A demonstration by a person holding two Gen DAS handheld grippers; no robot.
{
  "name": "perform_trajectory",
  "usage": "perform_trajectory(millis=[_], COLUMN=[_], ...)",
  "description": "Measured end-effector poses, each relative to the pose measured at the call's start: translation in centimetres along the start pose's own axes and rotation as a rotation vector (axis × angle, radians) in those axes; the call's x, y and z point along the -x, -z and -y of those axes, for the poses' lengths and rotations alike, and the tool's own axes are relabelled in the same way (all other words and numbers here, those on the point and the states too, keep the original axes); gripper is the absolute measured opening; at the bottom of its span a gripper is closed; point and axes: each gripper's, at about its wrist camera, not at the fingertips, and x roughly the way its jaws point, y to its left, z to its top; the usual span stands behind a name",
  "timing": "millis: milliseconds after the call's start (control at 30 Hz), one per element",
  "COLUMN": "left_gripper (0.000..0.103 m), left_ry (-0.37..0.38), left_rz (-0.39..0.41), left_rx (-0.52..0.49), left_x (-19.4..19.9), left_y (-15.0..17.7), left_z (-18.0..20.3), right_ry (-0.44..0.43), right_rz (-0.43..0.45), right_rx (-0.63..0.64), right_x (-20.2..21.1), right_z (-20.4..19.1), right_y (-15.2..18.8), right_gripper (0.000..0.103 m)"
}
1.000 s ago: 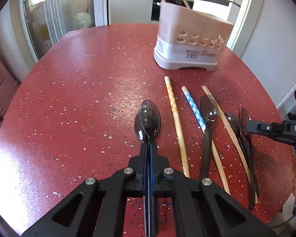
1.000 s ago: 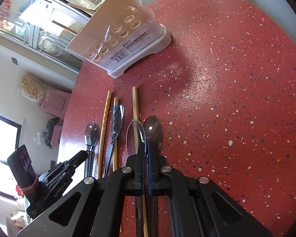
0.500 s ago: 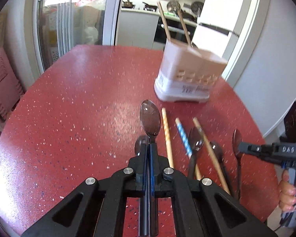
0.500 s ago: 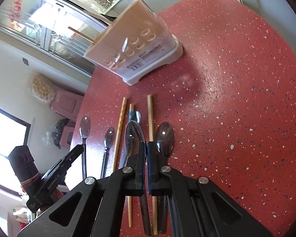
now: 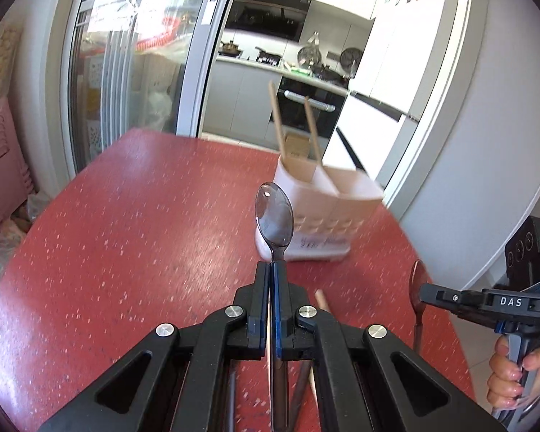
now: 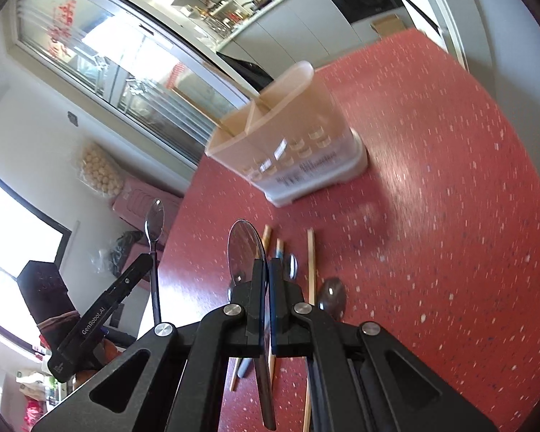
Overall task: Organize utensils
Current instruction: 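Lift both spoons and lower them handle-first into the utensil holder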
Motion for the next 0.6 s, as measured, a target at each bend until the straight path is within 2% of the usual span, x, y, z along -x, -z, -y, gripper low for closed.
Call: perform_trajectory(millis=[267,600], left_gripper=[0.032,0.032], left_ry=[0.04,0.087], left_rz=[0.091,0.196], left_rx=[0.021,0.023], left_x=[-1.1,-5.2], left_y=[-4.9,-11.7], left_z=[1.4,3.1], right_ry=[-0.002,-0.01], right_rz=[0.056,0.125], right_rx=[0.031,0.068], right_x=[0.8,0.1], right_z=[-1.5,-3.0], right_y=[-4.0,-11.6], right_gripper=[0.002,0.002])
